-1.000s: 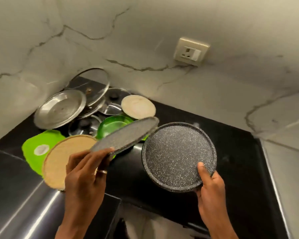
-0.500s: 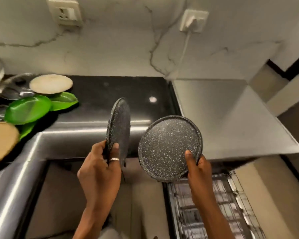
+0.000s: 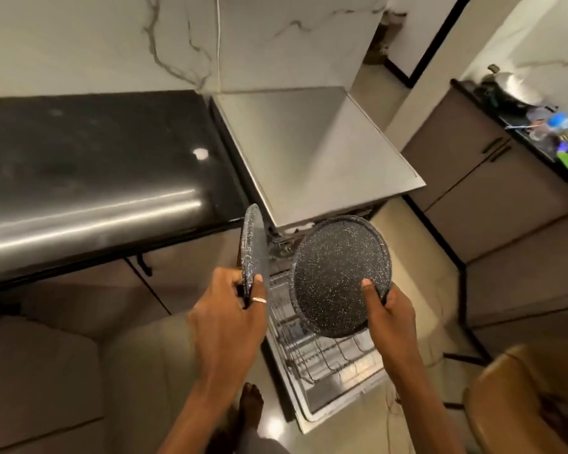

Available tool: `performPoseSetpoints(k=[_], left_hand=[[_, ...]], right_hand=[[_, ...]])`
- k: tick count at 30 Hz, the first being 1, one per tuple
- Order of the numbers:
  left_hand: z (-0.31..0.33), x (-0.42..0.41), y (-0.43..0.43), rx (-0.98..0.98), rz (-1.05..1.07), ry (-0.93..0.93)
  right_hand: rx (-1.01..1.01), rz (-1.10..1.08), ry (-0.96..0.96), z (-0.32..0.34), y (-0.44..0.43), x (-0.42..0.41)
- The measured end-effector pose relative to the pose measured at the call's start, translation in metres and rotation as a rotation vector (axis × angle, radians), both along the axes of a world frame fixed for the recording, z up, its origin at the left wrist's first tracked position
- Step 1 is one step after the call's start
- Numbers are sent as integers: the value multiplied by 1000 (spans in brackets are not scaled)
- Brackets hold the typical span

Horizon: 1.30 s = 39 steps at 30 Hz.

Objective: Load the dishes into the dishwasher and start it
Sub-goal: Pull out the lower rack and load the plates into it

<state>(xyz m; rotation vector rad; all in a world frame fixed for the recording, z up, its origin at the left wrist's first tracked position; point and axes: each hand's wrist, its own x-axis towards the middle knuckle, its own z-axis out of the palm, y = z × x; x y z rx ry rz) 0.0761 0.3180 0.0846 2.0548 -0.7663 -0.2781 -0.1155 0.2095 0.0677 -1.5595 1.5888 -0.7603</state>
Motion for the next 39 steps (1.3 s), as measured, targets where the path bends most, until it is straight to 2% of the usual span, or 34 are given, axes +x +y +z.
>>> performPoseSetpoints(k=[4, 12, 18, 22, 29, 34, 39], left_hand=[[-21, -25, 14, 12, -18, 63], [-41, -52, 28, 40, -8, 106], [-52, -78, -12, -15, 11, 113], [-84, -107, -56, 48, 0, 167], [-151, -183, -147, 239, 62, 213], [-246, -241, -236, 327, 164, 214], [-334, -281, -314, 410, 150, 232]], right_hand=[[-29, 16, 104, -9, 17, -19], [20, 73, 149, -25, 36, -41], [-21, 106, 205, -45, -8, -58], [-51, 170, 282, -70, -54, -82], [-46, 280, 344, -160, -162, -161], [-16, 370, 422, -258, -264, -228], [-8, 434, 457, -343, -349, -273]])
